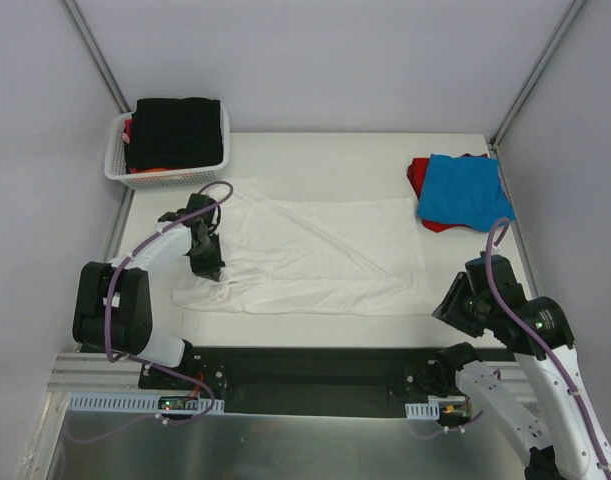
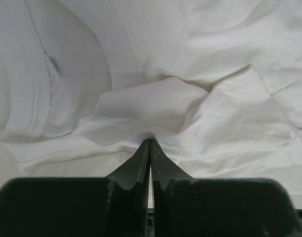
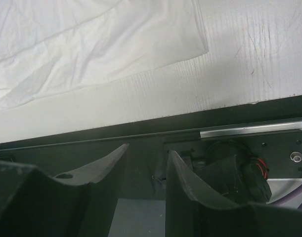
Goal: Fold and stack the t-shirts
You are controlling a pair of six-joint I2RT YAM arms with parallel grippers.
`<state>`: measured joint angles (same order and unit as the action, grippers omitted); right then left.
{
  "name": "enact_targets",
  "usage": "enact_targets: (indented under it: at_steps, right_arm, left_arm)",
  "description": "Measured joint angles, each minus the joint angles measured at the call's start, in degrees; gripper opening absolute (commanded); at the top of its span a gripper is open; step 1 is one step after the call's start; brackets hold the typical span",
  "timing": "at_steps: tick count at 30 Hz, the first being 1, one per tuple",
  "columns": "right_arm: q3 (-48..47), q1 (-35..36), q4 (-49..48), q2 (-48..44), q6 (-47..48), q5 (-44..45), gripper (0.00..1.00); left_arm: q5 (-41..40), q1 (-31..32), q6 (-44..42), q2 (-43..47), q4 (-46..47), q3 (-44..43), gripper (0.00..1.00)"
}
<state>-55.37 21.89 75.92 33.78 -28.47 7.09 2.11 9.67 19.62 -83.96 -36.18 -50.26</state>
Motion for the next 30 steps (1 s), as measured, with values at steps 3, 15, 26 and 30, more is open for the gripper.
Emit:
enact_targets:
  at_steps: [3, 15, 26, 30]
  right_arm:
    - [0.0, 0.0, 0.0, 0.0, 0.0, 0.0, 0.41]
    - [0.0, 0.0, 0.0, -0.5, 0.0, 0.0, 0.41]
    - [0.0, 0.0, 0.0, -1.6, -0.1, 0.0, 0.40]
    - [0.0, 0.0, 0.0, -2.3, -0.3, 0.0, 0.40]
  left_arm:
    - [0.3, 0.0, -0.1, 0.0, 0.0, 0.1, 0.00]
    - [0.9, 0.0, -0.2, 2.7, 0.0, -1.1, 0.37]
    - [2.2, 0.0, -1.0, -1.7, 1.8, -3.3, 0.36]
    - [2.3, 0.0, -1.0, -3.7, 2.7, -3.3, 0.36]
